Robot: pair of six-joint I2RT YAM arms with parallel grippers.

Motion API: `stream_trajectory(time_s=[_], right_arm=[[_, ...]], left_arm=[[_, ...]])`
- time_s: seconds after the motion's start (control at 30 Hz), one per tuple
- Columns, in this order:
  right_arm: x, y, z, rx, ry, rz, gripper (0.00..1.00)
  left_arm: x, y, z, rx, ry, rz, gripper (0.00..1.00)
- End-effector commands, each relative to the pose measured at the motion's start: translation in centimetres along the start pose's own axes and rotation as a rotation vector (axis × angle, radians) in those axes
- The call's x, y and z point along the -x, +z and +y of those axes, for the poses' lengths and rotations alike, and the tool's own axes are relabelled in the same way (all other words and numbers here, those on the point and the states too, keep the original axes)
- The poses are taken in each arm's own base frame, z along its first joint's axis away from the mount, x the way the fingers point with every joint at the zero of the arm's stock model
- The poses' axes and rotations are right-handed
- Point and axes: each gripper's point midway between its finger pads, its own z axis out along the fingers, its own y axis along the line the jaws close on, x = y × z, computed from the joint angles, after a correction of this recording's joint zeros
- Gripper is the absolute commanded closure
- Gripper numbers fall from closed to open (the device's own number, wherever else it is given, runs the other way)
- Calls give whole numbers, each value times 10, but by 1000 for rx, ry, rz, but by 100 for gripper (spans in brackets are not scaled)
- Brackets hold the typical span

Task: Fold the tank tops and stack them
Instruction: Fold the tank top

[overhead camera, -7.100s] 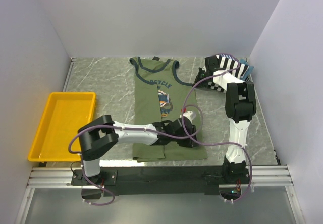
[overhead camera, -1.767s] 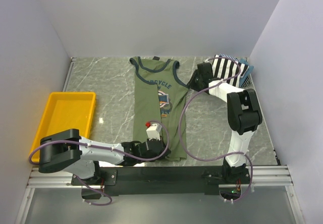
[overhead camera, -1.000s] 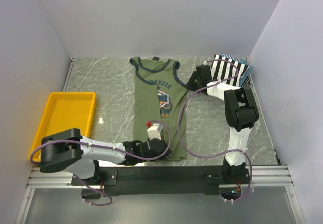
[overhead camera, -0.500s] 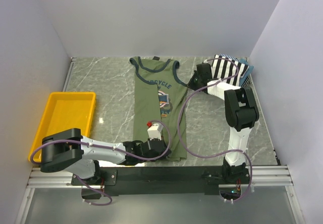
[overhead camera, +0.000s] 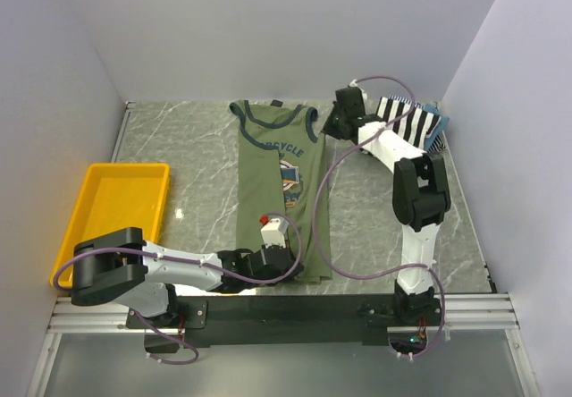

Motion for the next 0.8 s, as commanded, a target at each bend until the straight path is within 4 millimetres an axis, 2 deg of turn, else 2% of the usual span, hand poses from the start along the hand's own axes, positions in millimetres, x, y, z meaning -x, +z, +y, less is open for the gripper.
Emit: stream_trajectory(time_s=[0.0,0.27,0.47,0.5,0.77], right_arm=[[0,8,12,-33,-45,-13,100],[-20,21,53,-30,-119,12,100],[-30,29,73,-19,-143,25,100],[-37,32,76,-19,-152,35,100],[-47,34,99,8,-172,38,100]], left_arm=[[6,-6,-9,-44,-34,-18,99],[5,-14,1,-42,-55,-20,99],[3,-21,6,-45,-72,-22,99],[4,-21,7,-46,-75,-24,99],[1,-27,17,-36,-97,-23,99]])
